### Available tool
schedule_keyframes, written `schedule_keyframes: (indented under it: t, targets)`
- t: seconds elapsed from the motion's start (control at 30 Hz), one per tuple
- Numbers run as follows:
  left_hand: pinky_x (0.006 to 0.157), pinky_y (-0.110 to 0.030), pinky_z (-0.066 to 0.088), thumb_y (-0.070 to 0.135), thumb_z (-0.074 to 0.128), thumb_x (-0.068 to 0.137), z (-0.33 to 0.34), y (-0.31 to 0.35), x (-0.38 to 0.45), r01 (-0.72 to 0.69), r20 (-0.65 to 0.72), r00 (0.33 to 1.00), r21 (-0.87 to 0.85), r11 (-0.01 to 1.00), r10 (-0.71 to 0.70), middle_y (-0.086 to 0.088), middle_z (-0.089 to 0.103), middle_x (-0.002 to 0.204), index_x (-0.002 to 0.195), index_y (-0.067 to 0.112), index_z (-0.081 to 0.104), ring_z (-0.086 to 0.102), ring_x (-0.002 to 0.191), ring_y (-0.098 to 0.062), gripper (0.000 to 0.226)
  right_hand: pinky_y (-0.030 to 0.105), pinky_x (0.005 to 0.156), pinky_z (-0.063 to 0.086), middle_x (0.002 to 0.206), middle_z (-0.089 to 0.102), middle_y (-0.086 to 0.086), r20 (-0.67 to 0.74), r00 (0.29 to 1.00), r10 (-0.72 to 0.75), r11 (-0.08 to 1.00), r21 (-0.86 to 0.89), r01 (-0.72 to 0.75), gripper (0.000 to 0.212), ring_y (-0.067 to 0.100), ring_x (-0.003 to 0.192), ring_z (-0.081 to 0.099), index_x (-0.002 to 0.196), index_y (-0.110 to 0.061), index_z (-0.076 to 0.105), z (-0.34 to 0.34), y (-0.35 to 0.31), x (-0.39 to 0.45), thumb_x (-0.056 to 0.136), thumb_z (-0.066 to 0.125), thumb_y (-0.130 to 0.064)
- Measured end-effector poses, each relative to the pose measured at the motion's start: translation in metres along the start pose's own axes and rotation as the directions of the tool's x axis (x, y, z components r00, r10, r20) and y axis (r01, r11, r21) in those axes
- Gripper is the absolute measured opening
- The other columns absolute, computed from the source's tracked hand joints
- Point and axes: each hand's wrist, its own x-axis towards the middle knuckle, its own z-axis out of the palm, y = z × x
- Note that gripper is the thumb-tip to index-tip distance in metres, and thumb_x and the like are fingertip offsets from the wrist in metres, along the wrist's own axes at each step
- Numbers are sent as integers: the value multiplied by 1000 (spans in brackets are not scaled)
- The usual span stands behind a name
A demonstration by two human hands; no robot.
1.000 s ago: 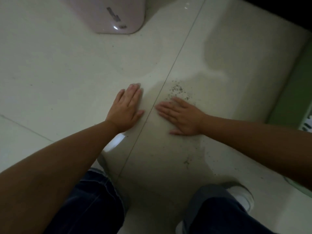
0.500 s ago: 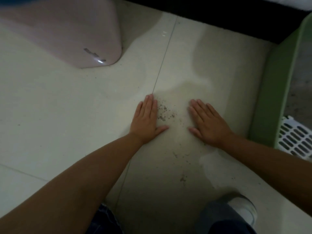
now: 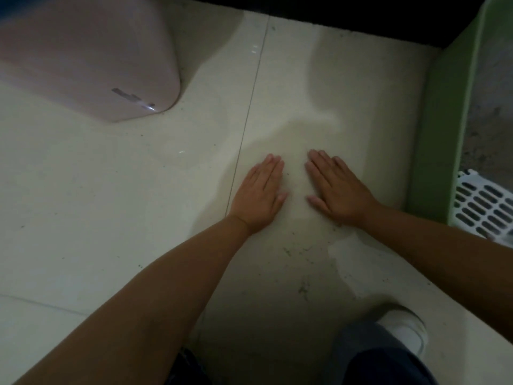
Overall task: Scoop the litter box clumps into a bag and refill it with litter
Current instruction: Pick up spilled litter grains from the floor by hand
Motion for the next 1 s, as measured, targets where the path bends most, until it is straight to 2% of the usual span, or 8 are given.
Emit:
schedule_keyframes:
  t: [0.1, 0.2, 0.3, 0.43, 0.6, 0.77, 0.83, 1.0]
  targets:
    - [105, -39, 29, 25, 38, 85, -4, -30, -12, 105, -65, 992, -10, 994, -106, -36, 53, 122, 121, -20, 48, 52, 112, -50, 59, 31, 114, 0, 132, 51, 26, -22, 998, -57, 998, 6, 57, 66, 36, 128, 41, 130, 1, 33, 9, -14, 2, 96, 2, -47]
    - [95, -55, 38, 38, 31, 93, -10, -58, -32, 152, -66, 987, 44, 987, -149, -37, 51, 125, 124, -19, 46, 50, 116, -50, 67, 37, 111, 7, 131, 53, 25, -31, 991, -128, 992, 9, 128, 64, 39, 121, 51, 129, -1, 34, 12, -31, 16, 97, 1, -44]
    - [96, -48, 41, 48, 14, 97, -11, -73, -47, 164, -32, 986, 87, 983, -162, -33, 52, 126, 124, -14, 47, 51, 117, -44, 76, 39, 105, 21, 126, 57, 25, -59, 976, -208, 977, 22, 210, 58, 39, 116, 56, 126, -1, 37, 11, -49, 40, 96, 13, -44]
    - [99, -50, 37, 39, 33, 93, -9, -78, -51, 173, -31, 985, 60, 983, -171, -33, 51, 127, 124, -15, 47, 50, 118, -46, 64, 36, 100, 24, 122, 61, 24, -33, 929, -368, 929, 24, 369, 65, 37, 111, 60, 118, 3, 59, 11, -69, 61, 81, 32, -43]
    - [99, -52, 26, 21, 35, 87, -16, -81, -45, 249, -88, 964, -14, 968, -249, -37, 48, 128, 125, -19, 46, 45, 119, -52, 56, 35, 102, 31, 123, 60, 22, 36, 872, -489, 866, 140, 480, 67, 31, 111, 61, 125, 2, 46, 7, -68, 62, 97, 1, -40]
    - [101, -50, 25, 25, 34, 88, -14, -84, -53, 253, -117, 961, 15, 967, -249, -35, 45, 132, 128, -17, 43, 42, 123, -51, 59, 30, 113, 12, 128, 50, 34, -100, 915, -391, 884, 236, 404, 59, 35, 126, 34, 128, 4, 31, 7, -45, 52, 98, 7, -41]
    - [107, -42, 17, 33, 25, 88, -13, -78, -59, 276, -76, 958, 12, 961, -275, -29, 35, 143, 136, -11, 36, 32, 134, -43, 66, 29, 114, 3, 129, 49, 34, -89, 951, -296, 931, 196, 308, 61, 39, 127, 36, 129, 4, 30, 4, -33, 47, 98, 6, -43]
    - [111, -28, -2, 47, 4, 80, -9, -67, -62, 346, -29, 938, -26, 938, -347, -16, 14, 155, 145, 0, 19, 8, 145, -27, 82, 39, 102, 22, 125, 58, 26, -26, 933, -360, 926, 117, 360, 68, 41, 114, 57, 124, 2, 36, 9, -54, 36, 95, -2, -47]
